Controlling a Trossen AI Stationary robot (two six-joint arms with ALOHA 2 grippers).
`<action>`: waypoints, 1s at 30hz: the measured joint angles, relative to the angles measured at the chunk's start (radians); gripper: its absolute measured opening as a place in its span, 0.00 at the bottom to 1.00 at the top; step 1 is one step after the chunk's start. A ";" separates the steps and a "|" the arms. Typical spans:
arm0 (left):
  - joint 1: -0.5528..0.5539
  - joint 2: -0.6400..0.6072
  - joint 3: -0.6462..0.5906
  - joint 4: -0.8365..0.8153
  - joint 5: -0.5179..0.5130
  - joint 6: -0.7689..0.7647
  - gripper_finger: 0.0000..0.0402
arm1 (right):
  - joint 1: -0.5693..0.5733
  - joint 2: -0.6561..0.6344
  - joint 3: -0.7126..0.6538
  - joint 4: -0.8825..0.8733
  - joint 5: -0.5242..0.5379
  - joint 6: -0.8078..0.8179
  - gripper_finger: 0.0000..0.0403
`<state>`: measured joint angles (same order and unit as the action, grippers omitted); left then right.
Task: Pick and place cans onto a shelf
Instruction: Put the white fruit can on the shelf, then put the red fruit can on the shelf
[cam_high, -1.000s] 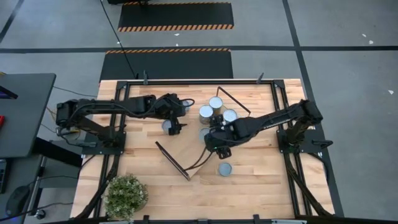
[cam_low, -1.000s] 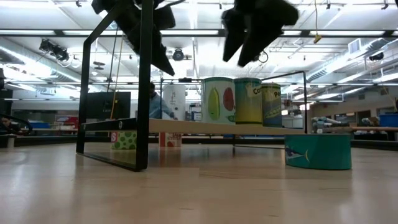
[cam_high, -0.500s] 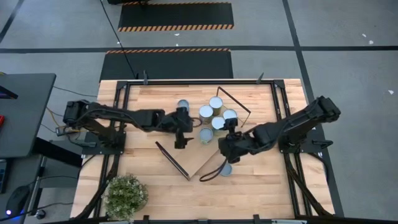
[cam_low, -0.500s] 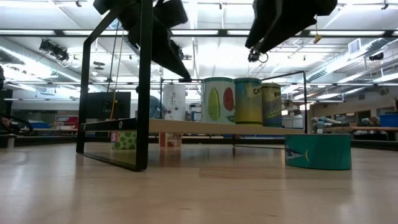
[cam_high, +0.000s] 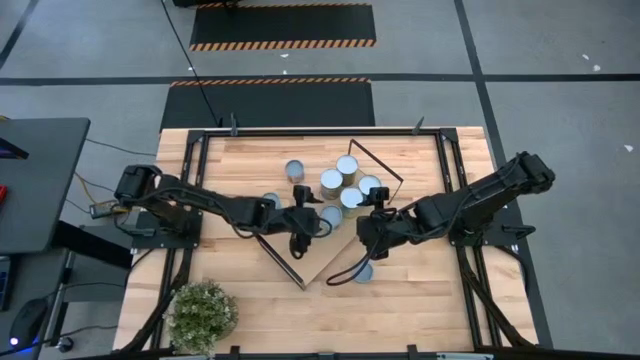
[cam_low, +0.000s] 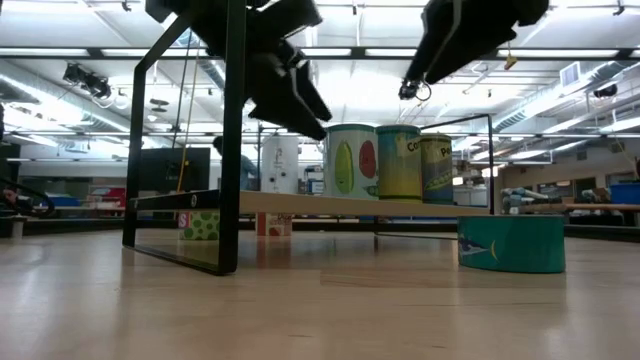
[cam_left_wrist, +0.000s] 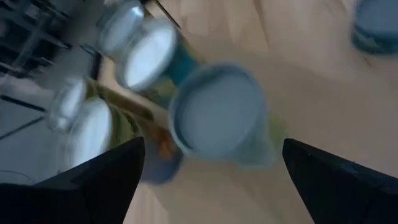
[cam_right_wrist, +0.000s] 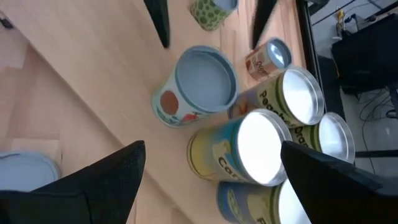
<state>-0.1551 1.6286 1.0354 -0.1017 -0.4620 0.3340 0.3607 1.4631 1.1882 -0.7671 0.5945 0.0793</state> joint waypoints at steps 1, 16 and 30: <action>0.001 0.011 0.002 0.034 -0.014 0.001 0.96 | 0.000 0.000 0.001 -0.001 -0.001 0.000 0.95; 0.018 0.086 0.003 0.127 -0.080 0.082 0.96 | 0.002 -0.008 0.001 -0.007 -0.001 -0.002 0.95; 0.119 -0.086 0.007 -0.207 0.049 -0.099 0.96 | 0.007 -0.016 0.001 -0.035 -0.009 0.035 0.95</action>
<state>-0.0360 1.5424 1.0422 -0.3084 -0.4129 0.2350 0.3679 1.4475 1.1892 -0.8020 0.5854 0.1139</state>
